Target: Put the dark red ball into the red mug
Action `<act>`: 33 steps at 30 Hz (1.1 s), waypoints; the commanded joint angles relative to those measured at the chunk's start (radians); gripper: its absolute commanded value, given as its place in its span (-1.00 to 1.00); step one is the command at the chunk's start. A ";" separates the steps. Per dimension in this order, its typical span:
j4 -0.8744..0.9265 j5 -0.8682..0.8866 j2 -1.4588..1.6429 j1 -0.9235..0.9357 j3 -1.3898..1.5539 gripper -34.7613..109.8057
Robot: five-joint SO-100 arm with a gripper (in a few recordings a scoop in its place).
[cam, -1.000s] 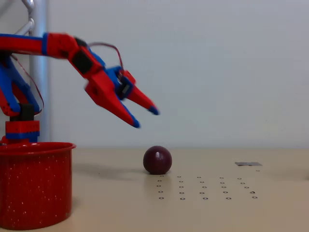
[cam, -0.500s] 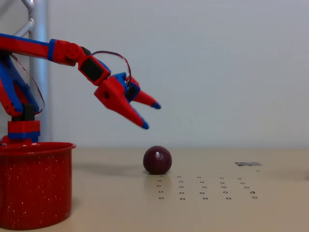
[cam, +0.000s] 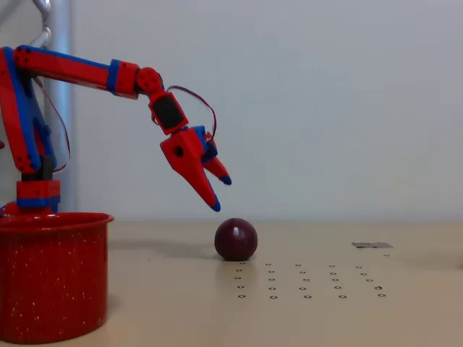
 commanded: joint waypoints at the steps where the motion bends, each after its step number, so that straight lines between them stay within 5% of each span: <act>1: -0.014 -0.034 0.009 -0.017 -0.077 0.14; 17: -0.256 -0.173 -0.199 0.120 -0.106 0.14; 33: -0.249 -0.167 -0.213 0.129 -0.100 0.13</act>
